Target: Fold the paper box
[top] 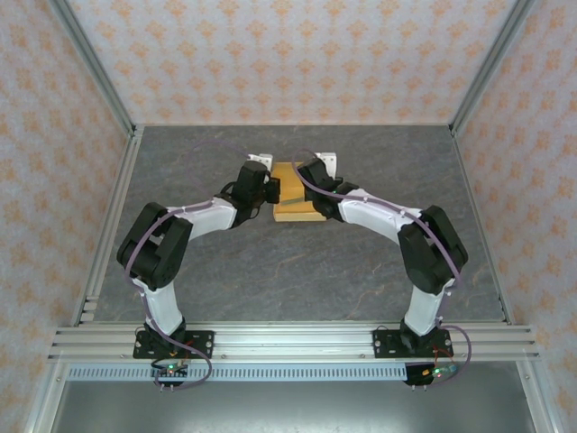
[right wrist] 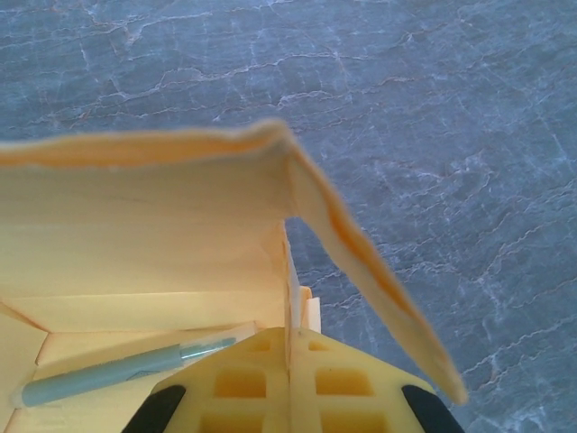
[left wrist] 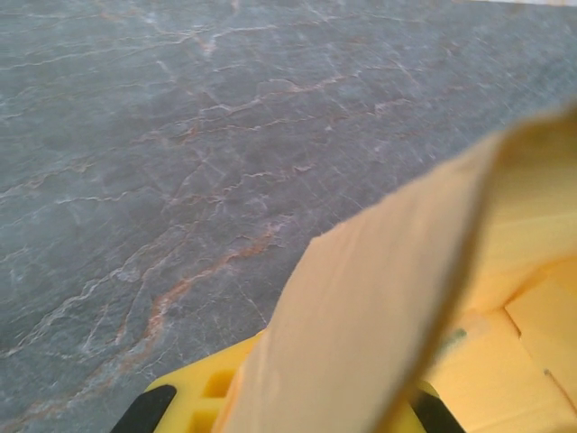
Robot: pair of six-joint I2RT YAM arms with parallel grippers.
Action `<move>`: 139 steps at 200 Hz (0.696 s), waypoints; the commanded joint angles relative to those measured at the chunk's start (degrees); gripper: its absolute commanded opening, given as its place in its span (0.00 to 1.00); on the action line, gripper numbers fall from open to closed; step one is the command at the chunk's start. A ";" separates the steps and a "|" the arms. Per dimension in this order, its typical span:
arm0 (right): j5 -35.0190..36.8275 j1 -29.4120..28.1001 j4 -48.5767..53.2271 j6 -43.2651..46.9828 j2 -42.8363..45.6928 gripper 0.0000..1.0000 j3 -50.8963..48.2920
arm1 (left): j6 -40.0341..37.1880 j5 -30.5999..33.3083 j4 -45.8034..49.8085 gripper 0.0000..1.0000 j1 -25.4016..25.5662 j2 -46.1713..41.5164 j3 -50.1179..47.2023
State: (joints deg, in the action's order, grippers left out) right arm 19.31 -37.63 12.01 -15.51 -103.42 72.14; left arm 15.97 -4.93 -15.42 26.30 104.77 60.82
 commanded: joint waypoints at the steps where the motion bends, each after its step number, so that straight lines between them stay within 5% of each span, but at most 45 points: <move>1: 1.45 -0.25 1.26 -3.22 -0.93 0.00 1.27 | 5.94 9.00 2.83 0.05 1.57 -0.80 2.62; 139: 1.87 -0.25 -0.51 -8.51 -0.84 0.00 0.19 | 11.89 25.84 6.34 0.01 7.20 0.01 4.26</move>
State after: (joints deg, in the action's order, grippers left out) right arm 19.27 -37.85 11.16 -22.17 -103.68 72.14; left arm 25.12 15.64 -9.02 33.30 105.19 64.47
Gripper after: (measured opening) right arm 0.045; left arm 0.052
